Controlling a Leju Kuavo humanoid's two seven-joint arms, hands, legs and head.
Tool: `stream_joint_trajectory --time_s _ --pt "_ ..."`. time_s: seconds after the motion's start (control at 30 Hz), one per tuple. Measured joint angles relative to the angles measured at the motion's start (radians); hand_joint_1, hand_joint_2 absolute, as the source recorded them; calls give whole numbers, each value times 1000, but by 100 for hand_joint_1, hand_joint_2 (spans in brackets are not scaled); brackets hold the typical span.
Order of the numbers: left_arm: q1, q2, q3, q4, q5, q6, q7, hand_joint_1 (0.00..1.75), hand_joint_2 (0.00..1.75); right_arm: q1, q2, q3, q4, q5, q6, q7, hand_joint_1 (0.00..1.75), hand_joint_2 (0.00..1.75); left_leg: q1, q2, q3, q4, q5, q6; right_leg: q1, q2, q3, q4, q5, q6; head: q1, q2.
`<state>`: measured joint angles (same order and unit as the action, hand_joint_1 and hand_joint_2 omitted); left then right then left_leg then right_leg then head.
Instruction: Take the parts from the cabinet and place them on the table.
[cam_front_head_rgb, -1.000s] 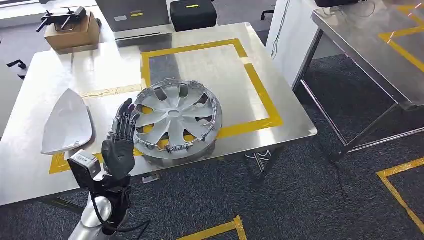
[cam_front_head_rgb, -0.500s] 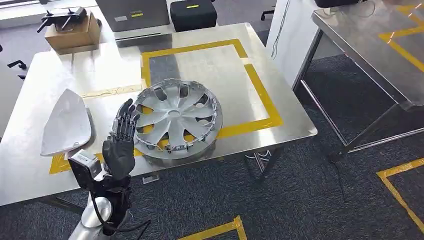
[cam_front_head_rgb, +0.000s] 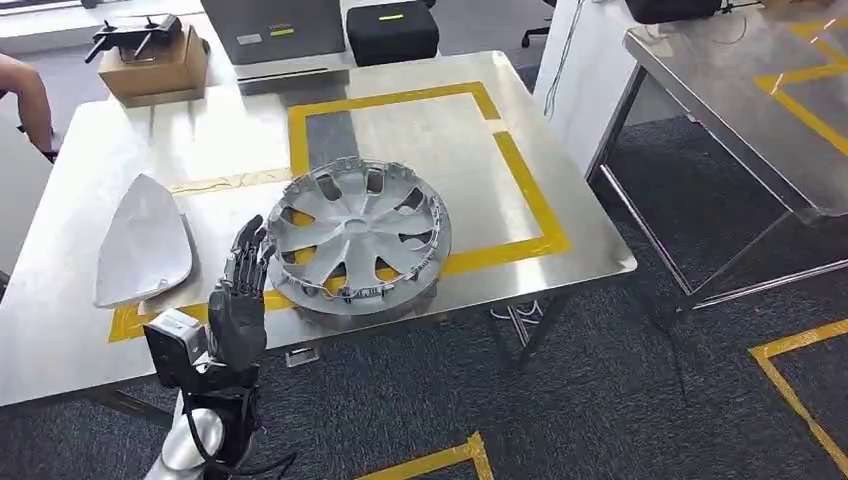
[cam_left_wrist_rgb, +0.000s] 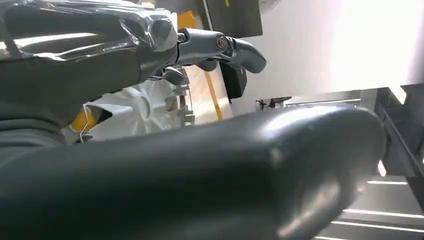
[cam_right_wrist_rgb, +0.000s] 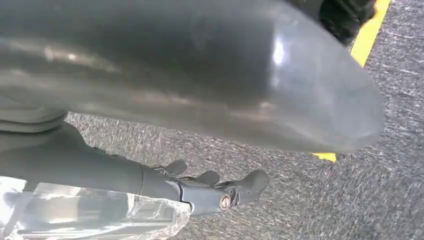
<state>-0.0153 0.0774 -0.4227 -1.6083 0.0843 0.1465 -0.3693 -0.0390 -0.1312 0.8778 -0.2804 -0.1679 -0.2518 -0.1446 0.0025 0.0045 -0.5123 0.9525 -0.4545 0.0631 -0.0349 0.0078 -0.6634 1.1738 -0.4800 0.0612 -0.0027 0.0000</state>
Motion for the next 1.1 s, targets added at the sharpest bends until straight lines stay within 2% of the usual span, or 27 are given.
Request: stream_joint_trajectory --time_s 0.03,0.07,0.1,0.13,0.17,0.2,0.23,0.27,0.3,0.33,0.37,0.4,0.43,0.47,0.5,0.57,0.6,0.63,0.7,0.73,0.77,0.8,0.83,0.87,0.9,0.93,1.1 --pt "0 0 0 0 0 1 0 0 0 -1 0 0 0 0 -1 -1 0 0 4 -1 -2 10 -5 -7 -6 -4 60 -102 29 13 0 0" --pt "0 0 0 0 0 2 1 0 0 -2 0 0 0 -1 -1 -1 0 0 5 -1 -7 23 -12 -18 -12 -9 104 -186 27 19 1 0" --pt "-1 0 0 0 0 5 2 0 0 -4 4 0 0 -3 -1 -2 0 0 -1 -3 -20 30 -16 -26 2 2 112 -163 29 7 1 0" --pt "1 0 -1 0 0 8 5 0 0 -3 3 0 0 -3 -2 -2 0 0 -3 -4 -20 41 -17 -30 -1 3 102 -164 31 0 -1 0" --pt "0 0 -1 -2 0 10 6 0 0 -3 3 0 1 -3 -2 -2 0 0 -2 -5 -25 48 -19 -33 0 4 99 -165 20 -13 0 0" --pt "1 0 -1 -3 0 14 10 0 0 -4 3 0 1 -3 -2 -2 0 0 -1 -6 -27 48 -16 -37 0 3 96 -163 20 -14 -2 0" --pt "1 0 -1 -3 0 17 14 0 0 -4 4 0 1 -3 -2 -2 0 0 3 -6 -31 53 -20 -40 -8 3 92 -167 26 -23 -1 0" --pt "1 0 -1 -5 -1 18 15 0 0 -7 5 0 1 -2 -2 -3 0 0 7 -6 -37 68 -41 -46 -8 2 89 -167 29 -28 -2 0" --pt "1 0 -1 -7 -2 18 18 0 0 -9 4 0 1 -2 -2 -3 0 0 8 -5 -52 109 -81 -51 -6 2 85 -167 34 -36 -3 0" --pt "1 0 -1 -7 -3 18 19 0 0 -12 4 0 1 -2 -2 -3 0 0 9 -5 -85 192 -138 -57 -4 1 77 -167 37 -42 -3 0" --pt "2 0 -1 -8 -5 18 21 0 0 -14 4 0 1 -2 -2 -2 0 0 9 -5 -117 277 -182 -59 -1 0 71 -166 41 -47 -3 0" --pt "3 0 -1 -8 -5 18 22 0 0 -15 4 0 1 -2 -2 -2 0 0 9 -5 -139 339 -206 -60 3 -1 65 -166 46 -52 -3 0" --pt "4 0 -1 -8 -5 18 22 0 0 -15 4 0 1 -2 -2 -2 0 0 9 -5 -141 363 -206 -58 5 -1 60 -166 49 -53 -3 0" --pt "4 0 -1 -8 -5 18 23 0 0 -15 5 0 1 -2 -2 -2 0 0 9 -5 -119 335 -182 -53 9 -2 55 -166 54 -54 -3 0" --pt "4 0 -1 -8 -7 18 24 0 0 -16 5 0 1 -2 -6 -3 0 0 8 -5 -78 268 -145 -46 12 -1 52 -166 58 -54 -3 0" --pt "3 0 -1 -10 -8 18 26 0 0 -23 6 0 0 -3 -27 -14 0 0 3 -6 35 84 -77 -24 16 -1 50 -166 66 -51 -3 0" --pt "0 0 -1 -13 -8 18 28 0 0 -31 10 -1 -2 -4 -38 -20 0 0 -2 -4 57 39 -98 -17 16 -1 47 -167 73 -45 -1 0" --pt "0 0 0 -15 -9 18 29 0 0 -41 8 -3 -3 -8 -55 -26 0 0 -8 -2 50 41 -81 -21 16 -1 46 -170 81 -35 -2 0" --pt "-2 0 0 -15 -10 16 31 0 0 -67 8 -8 -12 -9 -72 -37 0 0 -18 -3 43 41 -73 -14 7 -1 43 -173 94 -21 -3 0" --pt "-2 1 1 -15 -10 15 32 0 0 -75 8 -11 -21 -6 -76 -37 0 0 -19 -2 32 29 -57 -5 12 0 44 -183 107 -11 -3 0" --pt "-3 0 1 -16 -11 15 32 0 0 -83 7 -13 -27 1 -75 -34 0 0 -3 4 35 8 -34 -1 10 -3 34 -174 98 -14 -2 0" --pt "-6 -1 1 -16 -11 15 33 0 0 -90 6 -15 -32 6 -73 -25 0 0 -8 3 26 1 -19 10 15 -4 15 -144 54 -24 -1 0" --pt "-7 -2 1 -16 -11 15 34 0 0 -93 5 -16 -35 14 -67 -16 0 0 -8 3 12 2 -7 12 14 -4 -10 -81 1 -34 0 0" --pt "-6 -2 1 -16 -11 15 34 0 0 -92 3 -16 -35 18 -60 -6 0 0 -9 3 -1 2 2 12 12 -4 -30 -6 -44 -37 0 0" --pt "-7 -2 1 -16 -11 15 34 0 0 -86 3 -16 -35 19 -54 -3 0 0 -11 1 -13 3 11 12 11 -4 -48 66 -74 -37 0 0" --pt "-7 -2 1 -15 -11 15 34 0 0 -82 2 -16 -35 21 -54 -1 0 0 -13 0 -23 4 18 11 11 -4 -54 107 -82 -30 1 0" --pt "-7 -2 1 -15 -11 15 34 0 0 -82 2 -16 -35 21 -54 -1 0 0 -13 0 -23 4 18 11 11 -4 -54 107 -82 -30 1 0"
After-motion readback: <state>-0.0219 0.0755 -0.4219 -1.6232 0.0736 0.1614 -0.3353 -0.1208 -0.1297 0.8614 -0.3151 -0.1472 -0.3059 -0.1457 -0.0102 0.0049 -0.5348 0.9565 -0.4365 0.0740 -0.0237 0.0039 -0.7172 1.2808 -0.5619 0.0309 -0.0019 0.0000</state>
